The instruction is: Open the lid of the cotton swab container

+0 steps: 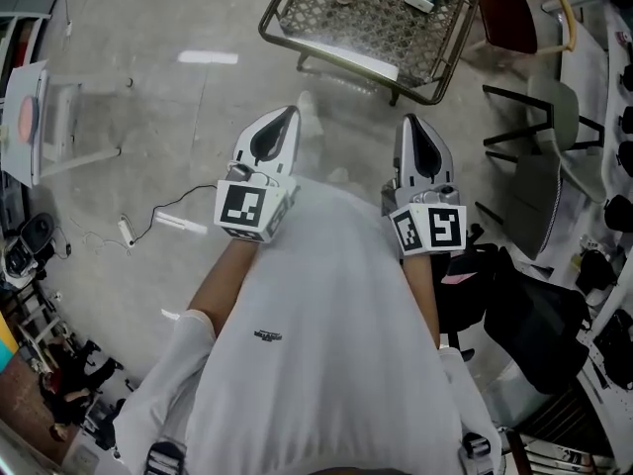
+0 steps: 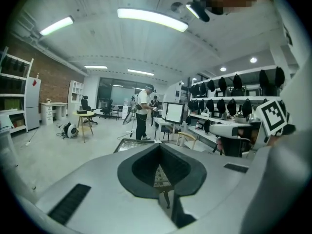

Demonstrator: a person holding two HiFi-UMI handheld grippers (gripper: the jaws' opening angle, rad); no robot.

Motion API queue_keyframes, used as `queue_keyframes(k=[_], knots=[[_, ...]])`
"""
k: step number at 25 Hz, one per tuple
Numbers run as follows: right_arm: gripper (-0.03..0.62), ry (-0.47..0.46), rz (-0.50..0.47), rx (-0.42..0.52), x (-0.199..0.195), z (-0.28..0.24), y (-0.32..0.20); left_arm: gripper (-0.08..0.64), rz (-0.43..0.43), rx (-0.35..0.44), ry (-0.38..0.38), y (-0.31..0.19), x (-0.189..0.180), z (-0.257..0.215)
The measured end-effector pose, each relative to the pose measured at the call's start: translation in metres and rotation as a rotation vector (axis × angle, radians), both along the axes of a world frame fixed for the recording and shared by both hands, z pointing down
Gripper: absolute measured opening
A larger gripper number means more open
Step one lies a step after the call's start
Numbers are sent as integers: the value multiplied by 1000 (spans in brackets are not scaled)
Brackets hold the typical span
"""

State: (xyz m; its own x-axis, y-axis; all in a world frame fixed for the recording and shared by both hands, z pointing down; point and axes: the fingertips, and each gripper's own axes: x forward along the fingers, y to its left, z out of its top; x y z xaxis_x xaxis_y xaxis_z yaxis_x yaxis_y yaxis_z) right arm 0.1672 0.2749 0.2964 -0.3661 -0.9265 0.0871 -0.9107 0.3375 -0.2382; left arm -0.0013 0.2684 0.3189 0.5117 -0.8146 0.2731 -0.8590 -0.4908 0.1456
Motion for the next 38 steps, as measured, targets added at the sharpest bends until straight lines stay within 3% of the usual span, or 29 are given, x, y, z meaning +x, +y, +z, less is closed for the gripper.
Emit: queue_keyframes(k=[3, 8, 16, 21, 25, 29, 38], knots=[[-2, 29, -16, 14, -9, -2, -28, 2, 6, -14, 4, -28, -2, 3], [-2, -2, -29, -11, -24, -1, -81, 2, 25, -2, 26, -86, -9, -1], [-2, 52, -10, -56, -45, -1, -165, 2, 61, 22, 45, -177, -31, -16], [-2, 66, 29, -65, -55, 0, -219, 2, 161, 3, 25, -226, -34, -8], [0, 105, 46, -64, -62, 2, -254, 2, 183, 15, 30, -260, -43, -7], [0, 137, 74, -70, -62, 8, -277, 2, 177, 9, 41, -288, -51, -3], [2, 142, 70, -108, -46, 28, -300, 2, 212, -30, 22, -303, -23, 14]])
